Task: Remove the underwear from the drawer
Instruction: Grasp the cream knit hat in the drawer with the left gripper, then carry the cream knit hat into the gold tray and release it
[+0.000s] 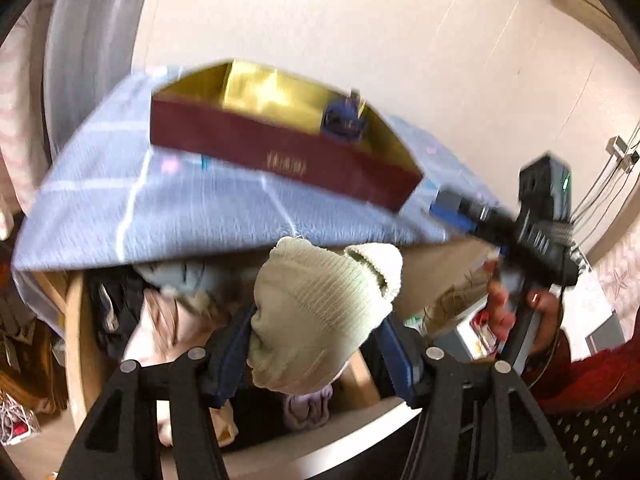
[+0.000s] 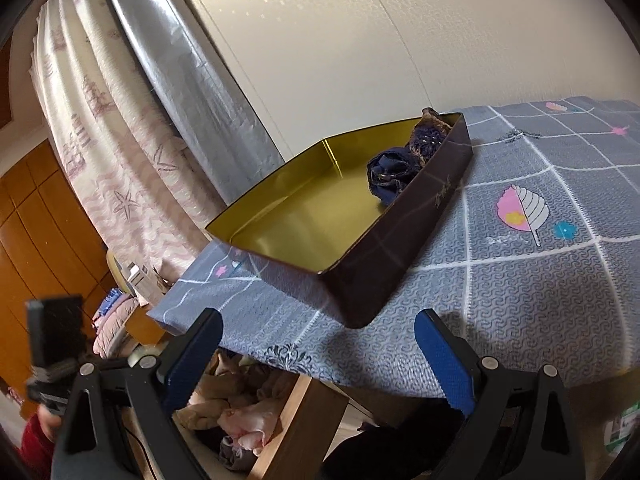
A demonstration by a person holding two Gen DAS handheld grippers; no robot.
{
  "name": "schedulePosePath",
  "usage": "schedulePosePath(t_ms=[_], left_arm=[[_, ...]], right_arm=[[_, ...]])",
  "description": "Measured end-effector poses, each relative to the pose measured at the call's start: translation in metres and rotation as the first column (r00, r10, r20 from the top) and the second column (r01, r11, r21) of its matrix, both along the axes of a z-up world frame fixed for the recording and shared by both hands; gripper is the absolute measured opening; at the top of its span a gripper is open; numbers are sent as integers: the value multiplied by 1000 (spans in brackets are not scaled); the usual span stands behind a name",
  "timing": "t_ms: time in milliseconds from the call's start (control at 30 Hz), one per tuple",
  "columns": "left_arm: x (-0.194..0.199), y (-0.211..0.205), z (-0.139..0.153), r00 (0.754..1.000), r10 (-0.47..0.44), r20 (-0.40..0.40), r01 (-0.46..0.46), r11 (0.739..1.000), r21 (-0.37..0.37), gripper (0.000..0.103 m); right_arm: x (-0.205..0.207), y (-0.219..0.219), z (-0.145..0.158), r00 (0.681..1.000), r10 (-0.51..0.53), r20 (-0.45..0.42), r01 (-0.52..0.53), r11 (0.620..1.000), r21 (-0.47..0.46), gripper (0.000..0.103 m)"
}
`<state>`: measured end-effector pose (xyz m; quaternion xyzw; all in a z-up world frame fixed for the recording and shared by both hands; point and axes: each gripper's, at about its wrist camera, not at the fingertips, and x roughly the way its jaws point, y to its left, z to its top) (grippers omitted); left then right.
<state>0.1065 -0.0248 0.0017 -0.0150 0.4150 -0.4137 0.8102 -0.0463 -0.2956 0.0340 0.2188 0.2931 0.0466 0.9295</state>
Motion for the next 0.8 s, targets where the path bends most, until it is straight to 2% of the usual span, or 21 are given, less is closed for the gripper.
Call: schedulePosePath(t_ms=[100,233,467,700,800], left_arm=[[2,-1,22,999,16,43,-14,999,-50,61],[12,-14,45,995,36,98,-30,998,-60,61],[54,-39,76,985,109,134,-97,991,-96,61],[91,-65,78,974,161,156,-154,986,-59,61],[111,-76,70,963,216,161,-216,976,-20,61]], right_arm=[[-4,1,0,1000,-2,8,2,1000,-4,97],[-6,3,1,1000,-3,15,4,1000,-27,97],[-10,3,2,1000,9,24,-8,1000,-24,97],[-15,3,9,998,22,51,-21,999,-33,97],[-16,3,9,998,26,53,-24,999,-28,97]])
